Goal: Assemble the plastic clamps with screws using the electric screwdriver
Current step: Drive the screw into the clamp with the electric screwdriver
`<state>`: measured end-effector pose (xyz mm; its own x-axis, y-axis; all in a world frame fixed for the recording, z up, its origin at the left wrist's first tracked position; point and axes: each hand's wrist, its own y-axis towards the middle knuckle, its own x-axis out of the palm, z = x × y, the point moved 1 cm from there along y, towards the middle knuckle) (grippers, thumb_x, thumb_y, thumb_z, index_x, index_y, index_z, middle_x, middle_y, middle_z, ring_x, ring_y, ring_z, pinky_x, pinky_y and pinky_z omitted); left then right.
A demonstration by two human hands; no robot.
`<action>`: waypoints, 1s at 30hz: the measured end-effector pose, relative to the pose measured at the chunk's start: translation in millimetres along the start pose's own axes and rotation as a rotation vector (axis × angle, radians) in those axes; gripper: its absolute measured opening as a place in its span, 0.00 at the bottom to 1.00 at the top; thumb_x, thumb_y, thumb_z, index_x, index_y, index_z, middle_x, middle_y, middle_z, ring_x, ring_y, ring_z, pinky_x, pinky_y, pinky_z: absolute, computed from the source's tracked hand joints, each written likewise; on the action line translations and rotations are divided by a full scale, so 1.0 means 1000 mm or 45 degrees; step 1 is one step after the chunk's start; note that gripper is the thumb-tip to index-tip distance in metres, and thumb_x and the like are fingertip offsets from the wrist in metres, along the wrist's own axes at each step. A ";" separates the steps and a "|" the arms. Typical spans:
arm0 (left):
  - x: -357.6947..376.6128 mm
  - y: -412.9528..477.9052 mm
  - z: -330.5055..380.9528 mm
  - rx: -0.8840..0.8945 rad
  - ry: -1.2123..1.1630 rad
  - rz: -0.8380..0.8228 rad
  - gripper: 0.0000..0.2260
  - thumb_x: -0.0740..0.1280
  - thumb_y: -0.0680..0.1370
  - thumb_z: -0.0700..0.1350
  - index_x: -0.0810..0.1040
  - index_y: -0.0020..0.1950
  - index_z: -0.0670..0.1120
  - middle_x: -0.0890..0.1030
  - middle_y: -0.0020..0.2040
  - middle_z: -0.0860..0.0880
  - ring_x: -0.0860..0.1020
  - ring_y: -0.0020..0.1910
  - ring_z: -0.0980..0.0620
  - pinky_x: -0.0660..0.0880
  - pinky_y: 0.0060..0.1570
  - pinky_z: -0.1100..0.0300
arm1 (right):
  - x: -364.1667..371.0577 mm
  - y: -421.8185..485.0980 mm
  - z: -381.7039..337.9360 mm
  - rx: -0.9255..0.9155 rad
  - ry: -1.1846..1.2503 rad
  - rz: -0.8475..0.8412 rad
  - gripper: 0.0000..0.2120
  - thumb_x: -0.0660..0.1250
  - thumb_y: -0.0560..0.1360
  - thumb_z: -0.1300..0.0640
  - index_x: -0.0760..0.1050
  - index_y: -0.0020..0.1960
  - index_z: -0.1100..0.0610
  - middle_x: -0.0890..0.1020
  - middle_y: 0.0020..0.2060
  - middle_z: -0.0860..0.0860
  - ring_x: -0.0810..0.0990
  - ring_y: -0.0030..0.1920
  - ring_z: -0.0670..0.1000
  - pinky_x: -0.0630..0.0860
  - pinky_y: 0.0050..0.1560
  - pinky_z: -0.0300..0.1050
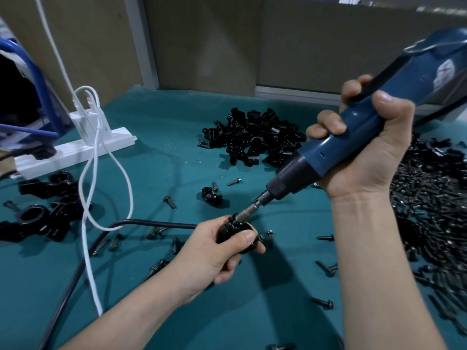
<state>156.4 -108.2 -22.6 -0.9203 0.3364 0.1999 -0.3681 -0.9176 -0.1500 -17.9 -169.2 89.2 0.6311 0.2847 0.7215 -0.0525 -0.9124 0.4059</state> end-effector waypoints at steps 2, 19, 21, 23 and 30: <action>0.000 0.000 0.000 0.006 -0.003 -0.004 0.04 0.65 0.78 0.39 0.75 0.47 0.38 0.84 0.41 0.43 0.65 0.22 0.58 0.61 0.17 0.68 | 0.000 -0.001 0.000 0.006 0.011 -0.004 0.06 0.56 0.72 0.55 0.70 0.46 0.53 0.76 0.36 0.45 0.70 0.26 0.44 0.68 0.30 0.39; -0.002 0.002 -0.007 0.077 -0.002 0.048 0.05 0.69 0.72 0.45 0.78 0.42 0.44 0.84 0.42 0.42 0.64 0.21 0.56 0.62 0.19 0.68 | -0.004 0.001 0.007 0.066 0.134 -0.085 0.10 0.66 0.67 0.60 0.71 0.48 0.55 0.78 0.39 0.46 0.72 0.26 0.45 0.72 0.30 0.40; -0.002 0.002 -0.007 0.078 0.006 0.055 0.04 0.69 0.72 0.45 0.79 0.42 0.44 0.84 0.42 0.42 0.64 0.21 0.55 0.63 0.20 0.68 | -0.004 0.002 0.008 0.061 0.084 -0.056 0.06 0.61 0.71 0.58 0.71 0.48 0.54 0.78 0.38 0.45 0.72 0.26 0.45 0.71 0.30 0.39; -0.002 0.001 -0.007 0.083 0.002 0.059 0.04 0.69 0.75 0.43 0.79 0.42 0.44 0.84 0.42 0.42 0.65 0.22 0.55 0.63 0.20 0.68 | -0.005 0.002 0.008 0.055 0.065 -0.045 0.06 0.57 0.72 0.56 0.70 0.48 0.53 0.78 0.38 0.45 0.71 0.26 0.44 0.71 0.30 0.39; 0.000 0.000 -0.006 0.113 0.002 0.095 0.02 0.66 0.78 0.38 0.76 0.46 0.40 0.84 0.41 0.43 0.66 0.22 0.57 0.63 0.20 0.69 | -0.006 0.002 0.010 0.079 0.084 -0.056 0.08 0.63 0.69 0.56 0.71 0.48 0.54 0.78 0.38 0.45 0.72 0.26 0.45 0.72 0.31 0.39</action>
<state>155.7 -107.2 -28.5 -0.9448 0.2670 0.1901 -0.2856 -0.9552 -0.0781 -13.7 -175.9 80.4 0.5794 0.3416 0.7400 0.0235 -0.9146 0.4037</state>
